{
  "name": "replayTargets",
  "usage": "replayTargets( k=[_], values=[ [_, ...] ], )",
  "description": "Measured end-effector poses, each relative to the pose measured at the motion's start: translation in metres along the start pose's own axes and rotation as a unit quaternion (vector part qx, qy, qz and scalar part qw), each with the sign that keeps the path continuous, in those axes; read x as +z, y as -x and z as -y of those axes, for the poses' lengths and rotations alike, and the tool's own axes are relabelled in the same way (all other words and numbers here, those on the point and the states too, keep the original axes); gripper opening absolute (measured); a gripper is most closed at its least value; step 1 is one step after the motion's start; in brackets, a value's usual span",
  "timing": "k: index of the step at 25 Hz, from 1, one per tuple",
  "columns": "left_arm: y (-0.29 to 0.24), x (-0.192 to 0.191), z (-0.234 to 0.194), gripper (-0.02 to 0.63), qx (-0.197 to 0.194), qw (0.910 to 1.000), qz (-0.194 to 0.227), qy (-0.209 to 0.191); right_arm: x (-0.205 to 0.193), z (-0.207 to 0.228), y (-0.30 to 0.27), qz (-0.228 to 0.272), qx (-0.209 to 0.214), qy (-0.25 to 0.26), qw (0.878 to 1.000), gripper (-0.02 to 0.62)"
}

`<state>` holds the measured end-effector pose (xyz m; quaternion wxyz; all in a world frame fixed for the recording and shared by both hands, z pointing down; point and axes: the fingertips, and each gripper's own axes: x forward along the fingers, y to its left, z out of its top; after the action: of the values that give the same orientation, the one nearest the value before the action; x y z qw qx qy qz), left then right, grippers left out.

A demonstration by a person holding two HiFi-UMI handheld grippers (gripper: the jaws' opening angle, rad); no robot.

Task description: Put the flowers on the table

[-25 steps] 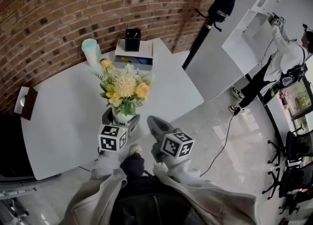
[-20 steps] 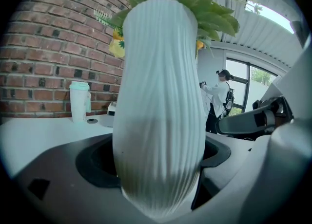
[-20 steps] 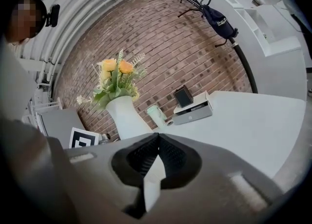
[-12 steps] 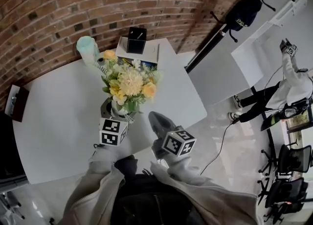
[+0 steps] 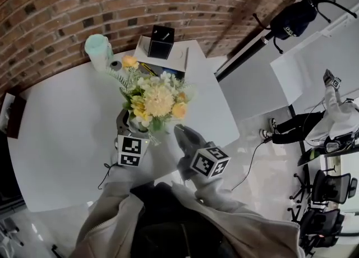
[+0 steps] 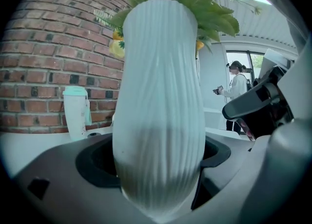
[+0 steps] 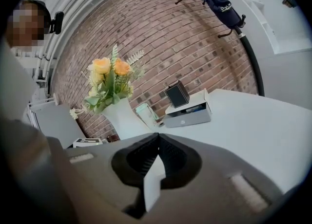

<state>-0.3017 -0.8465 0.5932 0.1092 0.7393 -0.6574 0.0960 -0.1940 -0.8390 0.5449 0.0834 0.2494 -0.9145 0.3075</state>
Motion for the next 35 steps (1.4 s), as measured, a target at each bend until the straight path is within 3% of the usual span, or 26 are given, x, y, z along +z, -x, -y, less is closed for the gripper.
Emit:
replayTargets(
  k=[8,27,30,35],
  values=[
    [-0.001,-0.018,-0.003,0.46,0.01,0.9993,0.001,-0.036,-0.003,0.006,0.003,-0.007,-0.014,0.015,1.0,-0.002],
    [0.001,-0.011,-0.008,0.465,-0.015,0.9993,0.034,-0.003,-0.01,-0.012,0.011,-0.015,0.009,0.01,1.0,-0.002],
    [0.001,-0.006,-0.01,0.563,-0.018,0.9984,0.05,0.018,-0.007,-0.011,0.011,-0.009,0.008,0.01,1.0,0.0],
    [0.012,0.0,-0.005,0.581,-0.033,0.9974,0.056,0.029,0.0,-0.003,0.013,0.003,0.003,0.008,1.0,-0.002]
  ],
)
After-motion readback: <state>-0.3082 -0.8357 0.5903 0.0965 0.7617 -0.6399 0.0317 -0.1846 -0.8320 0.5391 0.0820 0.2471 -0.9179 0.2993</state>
